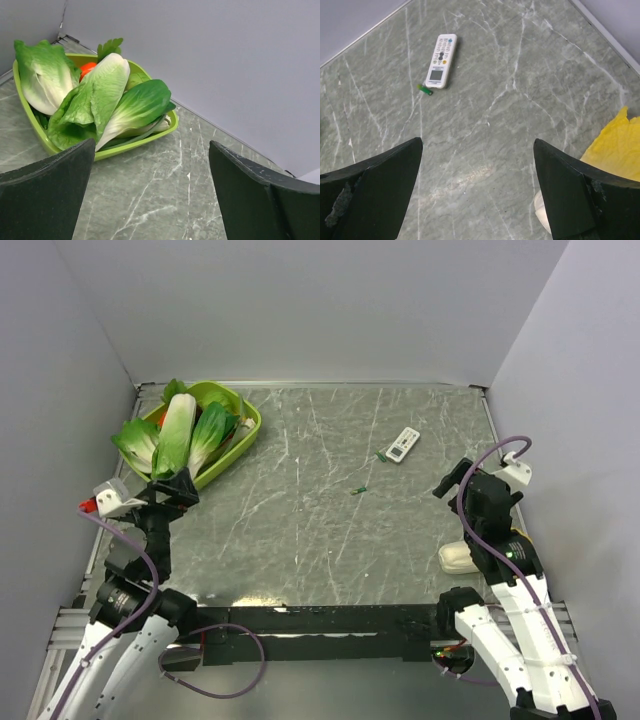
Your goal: Load the batteries into the remote control
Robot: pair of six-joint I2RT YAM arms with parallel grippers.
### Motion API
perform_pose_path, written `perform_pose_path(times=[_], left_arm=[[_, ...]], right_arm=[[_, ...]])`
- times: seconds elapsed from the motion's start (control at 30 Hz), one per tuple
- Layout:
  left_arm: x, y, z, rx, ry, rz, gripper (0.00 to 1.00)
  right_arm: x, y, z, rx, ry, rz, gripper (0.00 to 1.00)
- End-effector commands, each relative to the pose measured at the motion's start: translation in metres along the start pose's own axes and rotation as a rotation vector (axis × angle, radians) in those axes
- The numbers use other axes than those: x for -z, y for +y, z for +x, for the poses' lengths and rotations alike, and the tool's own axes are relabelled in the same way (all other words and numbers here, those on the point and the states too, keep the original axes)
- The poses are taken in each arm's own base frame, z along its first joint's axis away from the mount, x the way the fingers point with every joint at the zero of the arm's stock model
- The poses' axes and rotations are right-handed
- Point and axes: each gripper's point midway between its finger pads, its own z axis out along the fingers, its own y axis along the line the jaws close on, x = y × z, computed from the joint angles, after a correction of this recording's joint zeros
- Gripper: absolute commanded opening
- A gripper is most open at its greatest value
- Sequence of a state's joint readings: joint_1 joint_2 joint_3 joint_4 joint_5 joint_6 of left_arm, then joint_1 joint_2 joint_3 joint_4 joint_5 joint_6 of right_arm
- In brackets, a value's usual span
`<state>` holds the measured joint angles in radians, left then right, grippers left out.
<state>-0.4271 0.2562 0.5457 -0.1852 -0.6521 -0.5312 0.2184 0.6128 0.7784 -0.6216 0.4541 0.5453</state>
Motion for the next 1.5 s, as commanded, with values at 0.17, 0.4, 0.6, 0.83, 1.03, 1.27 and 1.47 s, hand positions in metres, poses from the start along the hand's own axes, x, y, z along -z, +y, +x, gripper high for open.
perform_pose_path(times=[0.17,0.4,0.6,0.83,1.03,1.27,1.47], left_arm=[[-0.001,-0.01,-0.004,0.019,-0.016,0.044,0.99],[-0.009,-0.009,0.004,-0.054,0.023,0.021,0.99],[-0.018,-0.012,0.012,-0.099,0.047,0.038,0.99],[-0.024,-0.01,0.022,-0.132,0.084,0.028,0.99],[-0.027,-0.01,0.029,-0.146,0.108,0.028,0.99],[-0.029,-0.008,0.032,-0.158,0.122,0.014,0.99],[-0.029,-0.007,0.034,-0.161,0.126,0.01,0.99]], right_arm=[[-0.007,0.021,-0.024,0.044,-0.026,-0.033,1.0],[-0.046,0.063,-0.019,0.106,0.052,-0.098,1.0],[-0.099,0.091,-0.004,0.143,0.241,0.007,1.0],[-0.172,0.108,0.026,0.213,0.421,0.164,1.0],[-0.217,0.122,0.054,0.198,0.494,0.182,0.98],[-0.251,0.122,0.079,0.15,0.529,0.206,0.96],[-0.269,0.11,0.098,0.134,0.553,0.244,0.9]])
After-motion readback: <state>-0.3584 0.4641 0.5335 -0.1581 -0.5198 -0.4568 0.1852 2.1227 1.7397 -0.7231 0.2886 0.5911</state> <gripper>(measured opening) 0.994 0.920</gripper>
